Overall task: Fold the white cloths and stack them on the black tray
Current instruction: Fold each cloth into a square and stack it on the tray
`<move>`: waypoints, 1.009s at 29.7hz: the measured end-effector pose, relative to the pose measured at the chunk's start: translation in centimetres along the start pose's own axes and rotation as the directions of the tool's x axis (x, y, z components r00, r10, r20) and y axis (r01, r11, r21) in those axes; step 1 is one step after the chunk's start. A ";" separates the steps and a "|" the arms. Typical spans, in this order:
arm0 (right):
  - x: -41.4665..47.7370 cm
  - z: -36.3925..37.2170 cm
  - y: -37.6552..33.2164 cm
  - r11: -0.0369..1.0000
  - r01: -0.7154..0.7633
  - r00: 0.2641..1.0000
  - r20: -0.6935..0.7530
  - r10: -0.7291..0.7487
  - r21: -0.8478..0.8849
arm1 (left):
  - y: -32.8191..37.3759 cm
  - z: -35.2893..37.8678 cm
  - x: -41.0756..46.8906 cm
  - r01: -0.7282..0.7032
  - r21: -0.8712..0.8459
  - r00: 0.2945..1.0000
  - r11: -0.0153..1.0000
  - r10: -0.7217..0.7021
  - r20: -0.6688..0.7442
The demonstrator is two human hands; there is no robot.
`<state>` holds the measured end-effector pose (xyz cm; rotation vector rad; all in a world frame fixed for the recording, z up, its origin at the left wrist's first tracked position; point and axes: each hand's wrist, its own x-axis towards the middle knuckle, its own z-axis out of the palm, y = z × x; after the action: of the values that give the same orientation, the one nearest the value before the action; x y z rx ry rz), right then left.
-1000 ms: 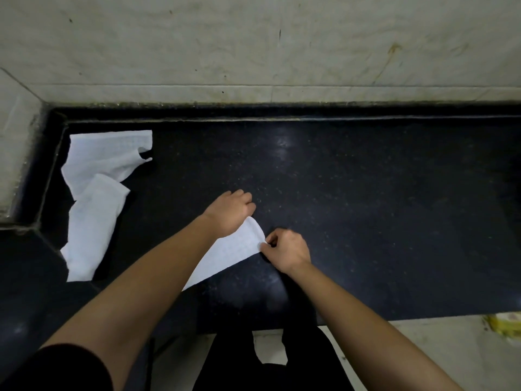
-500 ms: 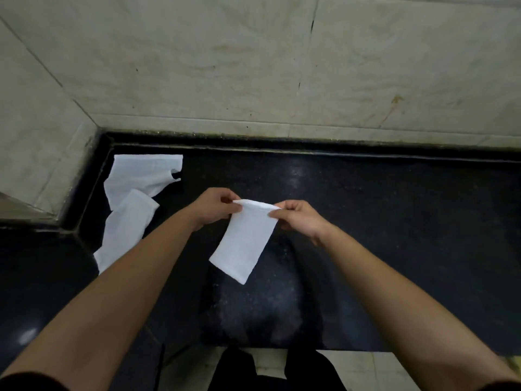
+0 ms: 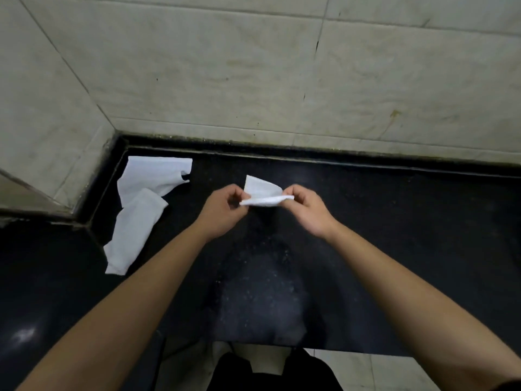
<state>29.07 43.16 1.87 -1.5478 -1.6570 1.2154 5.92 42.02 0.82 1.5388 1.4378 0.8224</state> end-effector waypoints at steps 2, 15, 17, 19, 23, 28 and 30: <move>-2.0 1.4 3.1 0.994 -0.039 0.996 0.079 0.047 -0.103 | -3.2 1.6 -2.8 -0.031 0.242 0.998 0.970 0.018 0.055; -12.7 5.5 14.1 0.563 0.562 0.795 0.582 -0.168 -0.606 | -11.1 7.9 -16.0 -0.428 0.590 0.878 0.684 0.160 0.452; -12.7 5.5 13.9 0.532 0.584 0.780 0.605 -0.160 -0.613 | -11.0 8.0 -16.1 -0.436 0.587 0.870 0.682 0.152 0.470; -12.5 5.5 13.3 0.533 0.566 0.775 0.626 -0.085 -0.629 | -10.7 8.3 -15.9 -0.391 0.580 0.876 0.715 0.095 0.473; -12.1 5.6 12.4 0.526 0.551 0.746 0.664 0.036 -0.648 | -10.3 8.5 -15.6 -0.276 0.569 0.854 0.775 -0.074 0.515; -11.5 5.3 12.2 0.599 0.513 0.739 0.671 0.057 -0.615 | -9.1 7.9 -14.5 -0.170 0.471 0.835 0.866 -0.127 0.535; -10.6 4.9 11.3 0.712 0.412 0.775 0.630 0.054 -0.569 | -8.7 7.2 -13.6 -0.011 0.391 0.832 0.920 -0.208 0.514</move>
<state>31.79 30.86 -8.36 -1.3458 -2.8962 1.1002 7.02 27.32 -8.87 1.7775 1.2634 -0.0004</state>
